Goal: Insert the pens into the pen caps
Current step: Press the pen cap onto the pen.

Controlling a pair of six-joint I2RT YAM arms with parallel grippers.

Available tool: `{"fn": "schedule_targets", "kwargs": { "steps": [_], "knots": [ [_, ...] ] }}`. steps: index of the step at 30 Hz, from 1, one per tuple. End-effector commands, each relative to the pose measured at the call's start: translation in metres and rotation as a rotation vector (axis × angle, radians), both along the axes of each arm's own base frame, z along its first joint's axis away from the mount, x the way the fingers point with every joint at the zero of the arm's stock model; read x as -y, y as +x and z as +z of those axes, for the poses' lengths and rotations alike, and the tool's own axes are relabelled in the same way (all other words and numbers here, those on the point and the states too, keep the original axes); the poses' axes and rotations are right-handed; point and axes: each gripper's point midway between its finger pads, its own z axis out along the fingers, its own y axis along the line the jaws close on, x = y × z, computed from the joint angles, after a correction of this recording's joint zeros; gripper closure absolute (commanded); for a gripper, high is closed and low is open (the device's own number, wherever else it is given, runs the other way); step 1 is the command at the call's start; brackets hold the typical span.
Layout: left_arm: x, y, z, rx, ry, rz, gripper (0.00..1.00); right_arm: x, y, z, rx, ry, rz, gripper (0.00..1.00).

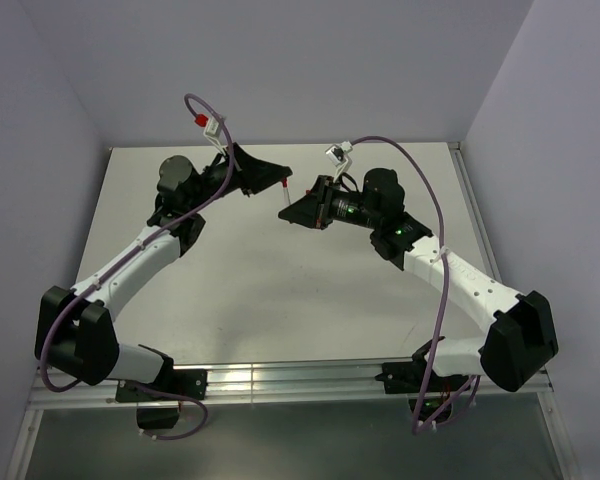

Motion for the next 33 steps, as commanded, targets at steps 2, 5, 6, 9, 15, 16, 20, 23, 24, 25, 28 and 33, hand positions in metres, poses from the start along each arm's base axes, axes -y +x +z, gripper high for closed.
{"fn": "schedule_targets", "kwargs": {
  "steps": [2, 5, 6, 9, 15, 16, 20, 23, 24, 25, 28, 33],
  "knots": [
    [0.000, -0.008, 0.009, 0.068, -0.032, -0.036, 1.00, -0.004, 0.000, 0.011, 0.042, 0.029, 0.008, 0.91],
    [0.002, -0.013, 0.008, 0.068, -0.030, -0.058, 1.00, -0.003, 0.003, 0.013, 0.047, 0.026, -0.010, 1.00],
    [0.002, -0.015, 0.005, 0.067, -0.027, -0.065, 1.00, -0.002, 0.006, 0.015, 0.055, 0.028, -0.028, 1.00],
    [0.004, -0.026, -0.001, 0.066, -0.018, -0.093, 1.00, -0.001, 0.015, 0.023, 0.079, 0.025, -0.057, 1.00],
    [0.019, -0.063, -0.021, 0.072, 0.051, -0.194, 1.00, 0.006, 0.044, 0.049, 0.139, 0.034, -0.118, 1.00],
    [0.021, -0.068, -0.024, 0.070, 0.062, -0.201, 1.00, 0.008, 0.048, 0.060, 0.161, 0.045, -0.128, 1.00],
    [0.028, -0.091, -0.036, 0.056, 0.089, -0.257, 1.00, 0.020, 0.070, 0.083, 0.206, 0.057, -0.175, 1.00],
    [0.032, -0.103, -0.041, 0.052, 0.090, -0.296, 1.00, 0.021, 0.083, 0.100, 0.230, 0.071, -0.181, 1.00],
    [0.034, -0.105, -0.047, 0.041, 0.109, -0.306, 1.00, 0.023, 0.089, 0.102, 0.231, 0.075, -0.184, 1.00],
    [0.039, -0.109, -0.053, 0.030, 0.121, -0.324, 1.00, 0.024, 0.091, 0.116, 0.256, 0.090, -0.188, 1.00],
    [0.044, -0.120, -0.059, 0.016, 0.112, -0.375, 1.00, 0.024, 0.099, 0.134, 0.293, 0.103, -0.193, 1.00],
    [0.050, -0.135, -0.062, 0.013, 0.109, -0.433, 1.00, 0.021, 0.105, 0.151, 0.331, 0.118, -0.187, 1.00]
  ]
}}
